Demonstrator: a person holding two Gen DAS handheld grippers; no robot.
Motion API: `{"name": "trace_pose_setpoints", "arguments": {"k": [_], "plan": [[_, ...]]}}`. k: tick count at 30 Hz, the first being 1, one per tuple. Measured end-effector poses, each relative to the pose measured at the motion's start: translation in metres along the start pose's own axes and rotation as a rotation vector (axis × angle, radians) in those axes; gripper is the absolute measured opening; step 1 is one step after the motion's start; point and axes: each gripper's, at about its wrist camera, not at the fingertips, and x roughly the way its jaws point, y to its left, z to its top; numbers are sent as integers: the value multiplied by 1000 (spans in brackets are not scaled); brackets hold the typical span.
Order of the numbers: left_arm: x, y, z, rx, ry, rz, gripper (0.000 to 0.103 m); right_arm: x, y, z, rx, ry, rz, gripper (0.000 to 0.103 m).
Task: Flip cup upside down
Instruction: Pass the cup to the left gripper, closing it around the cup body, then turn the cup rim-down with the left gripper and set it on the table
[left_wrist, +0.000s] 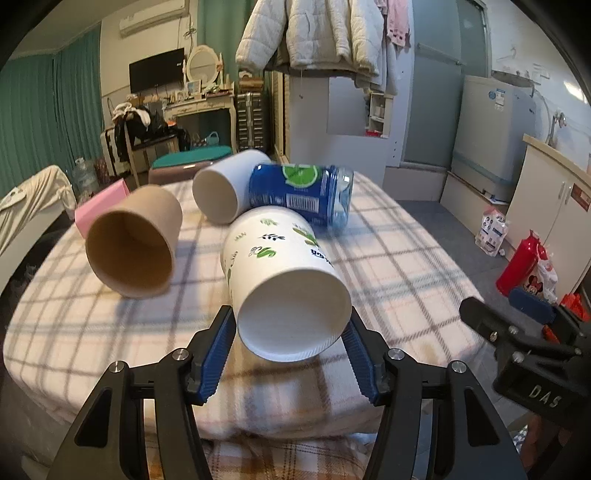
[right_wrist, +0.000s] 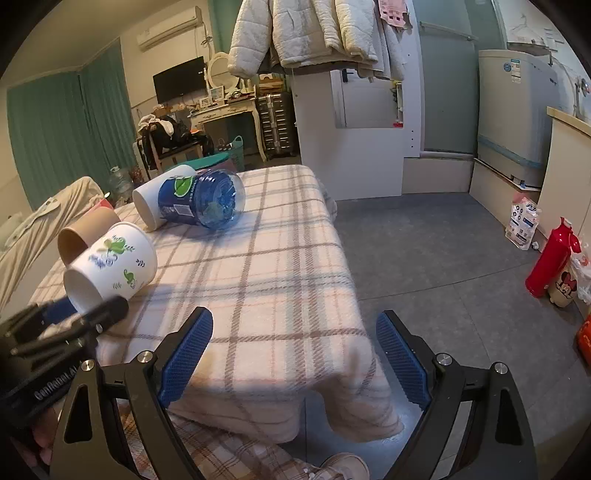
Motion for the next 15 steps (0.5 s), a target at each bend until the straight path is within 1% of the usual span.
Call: {"name": "trace_pose_setpoints", "arguments": {"k": [5,10,15], "plan": [[-7,8,12,8,-30,3,59,1,3,0,0,6,7,90],[-3,14,20,-3,-30,-6,58,3,9,-1,-5,12,17,90],[-4,16,29,13,-38,-14,57,3,10,0,-8,10,19,90]]}}
